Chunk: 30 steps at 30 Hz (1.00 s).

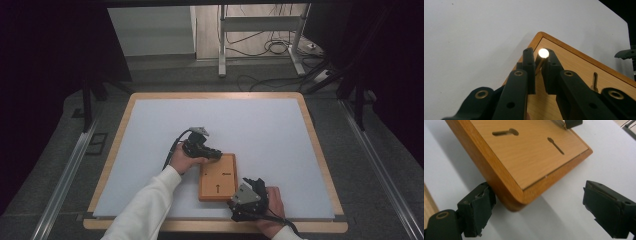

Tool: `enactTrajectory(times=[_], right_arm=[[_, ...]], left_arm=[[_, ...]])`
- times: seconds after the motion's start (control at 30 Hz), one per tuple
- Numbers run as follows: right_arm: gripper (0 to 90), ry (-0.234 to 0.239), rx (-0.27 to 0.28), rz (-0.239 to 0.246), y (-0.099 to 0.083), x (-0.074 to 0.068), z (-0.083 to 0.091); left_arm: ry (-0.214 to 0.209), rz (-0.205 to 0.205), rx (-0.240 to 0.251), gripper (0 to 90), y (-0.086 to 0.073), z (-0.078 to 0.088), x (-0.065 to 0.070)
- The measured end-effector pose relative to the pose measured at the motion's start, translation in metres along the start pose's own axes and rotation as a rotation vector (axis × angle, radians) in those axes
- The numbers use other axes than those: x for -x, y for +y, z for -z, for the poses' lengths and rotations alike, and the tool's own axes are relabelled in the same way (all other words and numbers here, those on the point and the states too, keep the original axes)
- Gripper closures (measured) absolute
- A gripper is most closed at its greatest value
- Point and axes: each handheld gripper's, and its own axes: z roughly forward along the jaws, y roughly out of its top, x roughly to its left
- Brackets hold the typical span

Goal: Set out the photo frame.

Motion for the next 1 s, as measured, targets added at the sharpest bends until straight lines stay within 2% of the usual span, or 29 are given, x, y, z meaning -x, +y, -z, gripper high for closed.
enactTrajectory(times=[0.13,0.23,0.33,0.5,0.6,0.8,1.0], right_arm=[[13.8,-0.002,0.014,0.02,0.006,-0.004,-0.001],[16.0,-0.035,0.041,0.058,0.011,-0.006,0.001],[17.2,-0.051,0.056,0.075,0.014,-0.006,0.002],[22.3,-0.056,0.085,0.08,0.019,-0.003,0.004],[25.5,-0.05,0.094,0.085,0.024,-0.001,0.005],[32.1,-0.022,0.104,0.101,0.03,0.002,0.006],[39.0,-0.011,0.133,0.116,0.034,0.005,0.01]], left_arm=[[0.01,0.004,0.004,82.5,0.0,0.0,0.001],[0.023,0.001,0.007,83.8,0.0,0.0,0.001],[0.032,0.002,0.01,84.3,0.001,0.0,0.001],[0.048,-0.01,0.012,84.5,0.002,0.0,0.002],[0.065,-0.018,0.005,84.6,0.003,-0.001,0.003],[0.069,-0.011,0.008,84.5,0.003,-0.001,0.003],[0.047,-0.004,0.005,84.1,0.003,0.0,0.002]])
